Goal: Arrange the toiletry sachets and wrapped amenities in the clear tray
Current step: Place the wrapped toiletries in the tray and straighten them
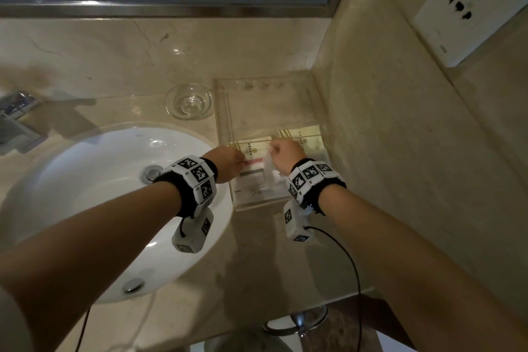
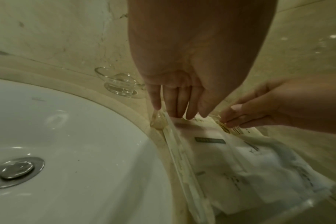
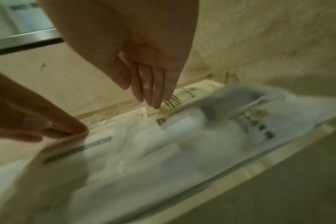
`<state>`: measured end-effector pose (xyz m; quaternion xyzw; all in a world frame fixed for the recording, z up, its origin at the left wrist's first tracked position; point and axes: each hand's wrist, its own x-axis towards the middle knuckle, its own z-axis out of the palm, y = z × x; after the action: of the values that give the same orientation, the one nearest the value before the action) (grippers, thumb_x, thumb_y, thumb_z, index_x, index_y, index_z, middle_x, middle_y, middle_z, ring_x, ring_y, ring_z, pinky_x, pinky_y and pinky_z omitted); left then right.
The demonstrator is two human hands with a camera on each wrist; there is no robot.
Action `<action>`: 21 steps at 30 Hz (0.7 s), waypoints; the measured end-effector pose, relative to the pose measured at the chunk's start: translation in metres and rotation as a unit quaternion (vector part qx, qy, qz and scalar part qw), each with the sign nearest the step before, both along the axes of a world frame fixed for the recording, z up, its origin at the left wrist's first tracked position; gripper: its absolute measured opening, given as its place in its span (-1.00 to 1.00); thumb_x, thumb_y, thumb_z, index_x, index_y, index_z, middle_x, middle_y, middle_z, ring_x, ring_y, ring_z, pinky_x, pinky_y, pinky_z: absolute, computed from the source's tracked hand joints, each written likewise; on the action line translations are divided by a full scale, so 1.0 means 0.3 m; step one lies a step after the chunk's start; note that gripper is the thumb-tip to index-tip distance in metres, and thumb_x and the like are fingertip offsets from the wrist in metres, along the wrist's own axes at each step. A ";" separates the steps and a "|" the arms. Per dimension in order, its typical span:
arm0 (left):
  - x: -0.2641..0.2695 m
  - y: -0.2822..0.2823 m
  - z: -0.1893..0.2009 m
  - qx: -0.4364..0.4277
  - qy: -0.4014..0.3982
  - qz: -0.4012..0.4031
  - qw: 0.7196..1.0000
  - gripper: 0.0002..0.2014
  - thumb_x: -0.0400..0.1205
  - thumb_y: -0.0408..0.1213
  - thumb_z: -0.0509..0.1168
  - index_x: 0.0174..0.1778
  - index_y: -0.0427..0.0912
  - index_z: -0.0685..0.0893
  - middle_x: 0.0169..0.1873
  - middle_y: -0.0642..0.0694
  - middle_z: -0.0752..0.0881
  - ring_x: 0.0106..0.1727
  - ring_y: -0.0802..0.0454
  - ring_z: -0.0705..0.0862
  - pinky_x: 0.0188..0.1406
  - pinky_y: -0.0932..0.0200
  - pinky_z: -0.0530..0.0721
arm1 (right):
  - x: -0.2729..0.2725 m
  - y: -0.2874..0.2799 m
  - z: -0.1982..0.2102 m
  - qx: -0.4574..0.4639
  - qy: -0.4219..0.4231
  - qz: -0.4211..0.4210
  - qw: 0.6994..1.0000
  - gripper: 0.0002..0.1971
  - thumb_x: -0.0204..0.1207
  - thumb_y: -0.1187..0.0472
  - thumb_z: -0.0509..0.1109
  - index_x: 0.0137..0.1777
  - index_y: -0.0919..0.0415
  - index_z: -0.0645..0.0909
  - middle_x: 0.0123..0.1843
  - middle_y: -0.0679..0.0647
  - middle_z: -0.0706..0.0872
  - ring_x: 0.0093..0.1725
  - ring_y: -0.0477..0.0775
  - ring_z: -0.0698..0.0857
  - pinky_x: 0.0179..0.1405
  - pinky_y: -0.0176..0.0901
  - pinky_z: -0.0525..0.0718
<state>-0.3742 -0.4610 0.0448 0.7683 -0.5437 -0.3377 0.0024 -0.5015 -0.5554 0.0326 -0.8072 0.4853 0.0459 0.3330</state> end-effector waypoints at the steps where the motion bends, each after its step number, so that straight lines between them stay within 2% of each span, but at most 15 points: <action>1: 0.001 -0.001 0.003 -0.001 -0.005 0.001 1.000 -0.64 0.70 -0.23 0.05 0.33 -0.22 0.60 0.33 -0.24 0.61 0.36 -0.22 0.54 0.35 0.06 0.46 | -0.009 0.001 0.006 -0.029 0.000 -0.008 1.000 -0.70 0.64 0.34 0.10 0.06 0.39 0.68 0.11 0.27 0.72 0.13 0.25 0.68 0.19 0.00 0.63; 2: 0.003 -0.002 0.003 0.000 -0.008 0.004 1.000 -0.64 0.70 -0.22 0.05 0.33 -0.22 0.60 0.33 -0.24 0.61 0.36 -0.23 0.54 0.35 0.06 0.47 | -0.019 0.000 0.009 -0.055 0.007 -0.011 0.998 -0.69 0.65 0.32 0.10 0.16 0.37 0.67 0.18 0.27 0.71 0.20 0.28 0.66 0.22 0.01 0.63; 7: -0.004 -0.009 0.007 0.010 -0.014 0.000 1.000 -0.63 0.71 -0.22 0.06 0.38 -0.20 0.56 0.37 -0.23 0.58 0.40 -0.22 0.52 0.38 0.06 0.44 | -0.068 -0.025 -0.019 -0.105 0.086 0.006 0.991 -0.72 0.61 0.33 0.18 0.27 0.30 0.57 0.25 0.22 0.68 0.21 0.21 0.66 0.04 -0.11 0.61; 9: -0.005 -0.012 0.006 0.012 -0.019 0.000 1.000 -0.63 0.71 -0.21 0.06 0.39 -0.20 0.55 0.38 -0.22 0.57 0.41 -0.21 0.51 0.39 0.07 0.43 | -0.078 -0.027 -0.034 -0.109 0.112 0.045 0.987 -0.63 0.61 0.33 0.19 0.42 0.29 0.46 0.43 0.21 0.55 0.39 0.18 0.55 0.27 -0.07 0.56; 10: -0.005 -0.013 0.006 0.013 -0.021 0.000 1.000 -0.62 0.71 -0.20 0.06 0.40 -0.19 0.54 0.39 -0.22 0.56 0.42 -0.21 0.50 0.39 0.07 0.42 | -0.079 -0.027 -0.039 -0.108 0.129 0.071 0.983 -0.57 0.61 0.32 0.19 0.49 0.27 0.38 0.53 0.20 0.43 0.50 0.18 0.44 0.43 -0.02 0.49; 12: -0.006 -0.014 0.005 0.016 -0.024 0.000 1.000 -0.62 0.71 -0.20 0.05 0.40 -0.20 0.54 0.39 -0.22 0.55 0.42 -0.20 0.50 0.40 0.06 0.42 | -0.078 -0.029 -0.038 -0.096 0.153 0.094 0.979 -0.49 0.62 0.29 0.18 0.58 0.17 0.27 0.64 0.16 0.23 0.61 0.19 0.25 0.57 0.16 0.31; 14: -0.007 -0.016 0.007 0.019 -0.027 0.003 0.999 -0.63 0.71 -0.22 0.04 0.36 -0.26 0.57 0.37 -0.23 0.58 0.40 -0.21 0.52 0.38 0.05 0.44 | -0.075 -0.040 -0.034 -0.074 0.150 0.084 0.982 -0.49 0.63 0.25 0.16 0.59 0.08 0.27 0.67 0.12 0.18 0.64 0.19 0.19 0.59 0.24 0.25; 19: -0.007 -0.018 0.009 0.018 -0.034 0.004 0.999 -0.62 0.71 -0.21 0.05 0.33 -0.30 0.58 0.35 -0.25 0.59 0.37 -0.22 0.54 0.34 0.03 0.47 | -0.104 -0.072 -0.039 -0.061 0.117 0.099 0.986 -0.50 0.61 0.30 0.16 0.57 0.15 0.33 0.66 0.10 0.22 0.63 0.15 0.22 0.61 0.03 0.26; 21: -0.005 -0.019 0.007 0.019 -0.033 0.004 0.999 -0.62 0.71 -0.19 0.06 0.33 -0.29 0.58 0.35 -0.24 0.59 0.37 -0.22 0.54 0.36 0.03 0.47 | -0.116 -0.080 -0.033 -0.054 0.110 0.104 0.987 -0.50 0.60 0.32 0.17 0.56 0.16 0.34 0.64 0.07 0.25 0.61 0.13 0.24 0.61 0.01 0.27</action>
<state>-0.3757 -0.4668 0.0469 0.7811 -0.5338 -0.3226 -0.0286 -0.5363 -0.5794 0.0226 -0.8601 0.4341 0.1424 0.2271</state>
